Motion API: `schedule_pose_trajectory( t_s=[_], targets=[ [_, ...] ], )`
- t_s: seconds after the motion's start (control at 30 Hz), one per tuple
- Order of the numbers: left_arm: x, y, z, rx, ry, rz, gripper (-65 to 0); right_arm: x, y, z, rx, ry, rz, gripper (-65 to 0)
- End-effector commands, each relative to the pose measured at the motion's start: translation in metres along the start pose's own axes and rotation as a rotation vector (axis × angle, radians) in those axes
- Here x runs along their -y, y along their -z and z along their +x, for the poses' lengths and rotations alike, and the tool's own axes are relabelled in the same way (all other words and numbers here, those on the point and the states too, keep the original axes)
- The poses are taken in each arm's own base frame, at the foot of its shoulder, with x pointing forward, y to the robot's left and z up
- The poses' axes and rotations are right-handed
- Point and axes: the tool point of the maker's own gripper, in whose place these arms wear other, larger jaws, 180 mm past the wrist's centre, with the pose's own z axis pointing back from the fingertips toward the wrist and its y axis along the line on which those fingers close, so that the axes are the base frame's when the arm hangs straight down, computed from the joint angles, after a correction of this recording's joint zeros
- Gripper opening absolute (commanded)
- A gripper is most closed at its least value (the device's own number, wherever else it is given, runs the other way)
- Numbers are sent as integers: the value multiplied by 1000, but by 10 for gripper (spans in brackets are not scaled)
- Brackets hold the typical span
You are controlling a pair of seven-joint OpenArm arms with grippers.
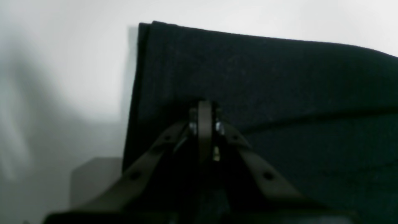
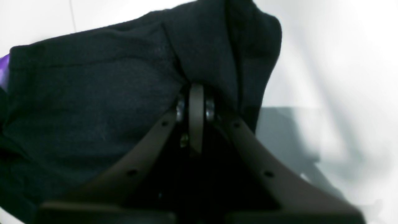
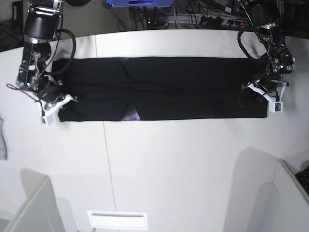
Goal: Fold the T-shirt properly
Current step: 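Grasp the strip ends with both grippers and drag it toward the robot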
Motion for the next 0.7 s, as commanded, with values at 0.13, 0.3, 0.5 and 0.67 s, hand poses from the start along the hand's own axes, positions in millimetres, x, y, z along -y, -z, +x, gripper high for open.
schedule_pose_trajectory(
  t_s=[0.13, 0.3, 0.5, 0.67],
  targets=[
    [-10, -2, 17, 12, 26, 37, -650, 7, -3, 9, -17, -25, -46, -650],
    [-7, -9, 42, 34, 48, 40, -650, -5, -19, 29, 49, -76, -41, -650],
    [6, -37, 95, 142, 127, 55, -650, -40, -52, 65, 177, -168, -14, -650],
    [7, -72, 117, 188, 183, 98, -650, -66, -88, 84, 278, -259, -7, -650]
  ],
)
